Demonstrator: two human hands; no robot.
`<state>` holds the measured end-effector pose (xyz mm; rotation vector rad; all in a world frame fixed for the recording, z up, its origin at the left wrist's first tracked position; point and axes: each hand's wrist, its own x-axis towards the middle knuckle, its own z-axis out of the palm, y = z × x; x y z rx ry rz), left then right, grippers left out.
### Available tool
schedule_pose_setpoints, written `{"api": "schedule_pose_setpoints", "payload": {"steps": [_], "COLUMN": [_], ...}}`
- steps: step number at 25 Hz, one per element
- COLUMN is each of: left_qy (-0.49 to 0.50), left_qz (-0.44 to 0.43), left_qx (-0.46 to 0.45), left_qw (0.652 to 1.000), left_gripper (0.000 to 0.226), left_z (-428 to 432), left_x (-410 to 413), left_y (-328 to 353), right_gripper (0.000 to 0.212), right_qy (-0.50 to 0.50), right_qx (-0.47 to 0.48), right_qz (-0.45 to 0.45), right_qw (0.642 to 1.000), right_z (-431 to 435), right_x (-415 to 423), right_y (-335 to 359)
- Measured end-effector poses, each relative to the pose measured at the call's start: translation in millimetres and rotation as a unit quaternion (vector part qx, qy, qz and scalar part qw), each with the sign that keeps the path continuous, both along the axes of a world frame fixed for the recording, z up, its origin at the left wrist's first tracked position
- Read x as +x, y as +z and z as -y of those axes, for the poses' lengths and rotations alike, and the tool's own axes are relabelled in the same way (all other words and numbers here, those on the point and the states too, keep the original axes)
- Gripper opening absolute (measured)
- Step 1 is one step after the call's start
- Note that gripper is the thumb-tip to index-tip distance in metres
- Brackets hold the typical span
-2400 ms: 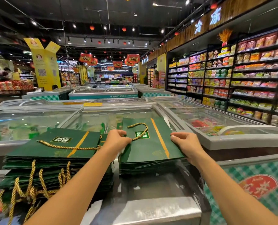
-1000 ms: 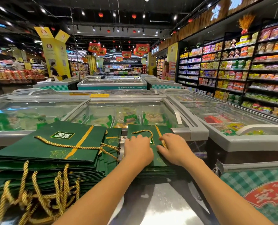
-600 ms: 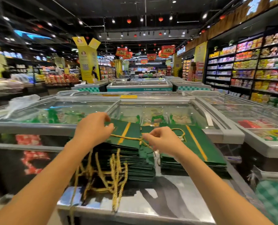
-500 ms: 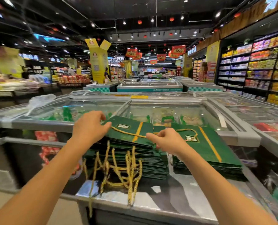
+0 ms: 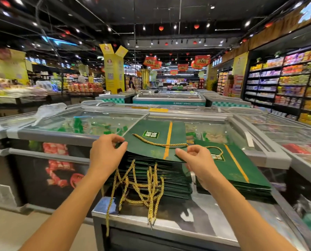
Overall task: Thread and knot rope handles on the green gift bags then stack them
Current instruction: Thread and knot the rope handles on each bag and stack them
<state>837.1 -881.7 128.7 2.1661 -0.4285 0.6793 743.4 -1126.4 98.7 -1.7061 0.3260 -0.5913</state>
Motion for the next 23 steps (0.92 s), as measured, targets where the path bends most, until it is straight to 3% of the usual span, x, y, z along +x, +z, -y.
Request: {"api": "schedule_pose_setpoints", "payload": {"steps": [5,12,15,18,20,23], "left_qy": [-0.138,-0.27,-0.301,-0.291,-0.284,-0.283], "left_qz": [0.012,-0.032,-0.053,-0.034,-0.022,-0.02], "left_qx": [-0.145,-0.122,-0.084,-0.03,0.013,0.053], "left_qw": [0.98,0.955,0.949,0.956,0.958,0.957], "left_gripper": [0.011,0.014,0.011,0.01,0.01,0.012], "left_z": [23,84,105,115,116,115], "left_x": [-48,-111,-126,-129,-127,-121], "left_y": [-14,-69,-94,-108,-114,-121], "right_gripper": [0.028,0.027,0.026,0.033,0.036,0.029], "right_qy": [-0.035,-0.128,-0.194,-0.22,-0.207,-0.219], "right_qx": [0.066,0.021,-0.07,-0.252,-0.321,-0.33], "right_qz": [0.073,0.035,-0.069,-0.195,-0.221,-0.207], "right_qw": [0.994,0.991,0.976,0.922,0.897,0.895], "right_z": [11,60,83,94,94,102], "right_x": [-66,-179,-210,-223,-224,-224], "right_y": [2,-37,-54,-63,-62,-60]}}
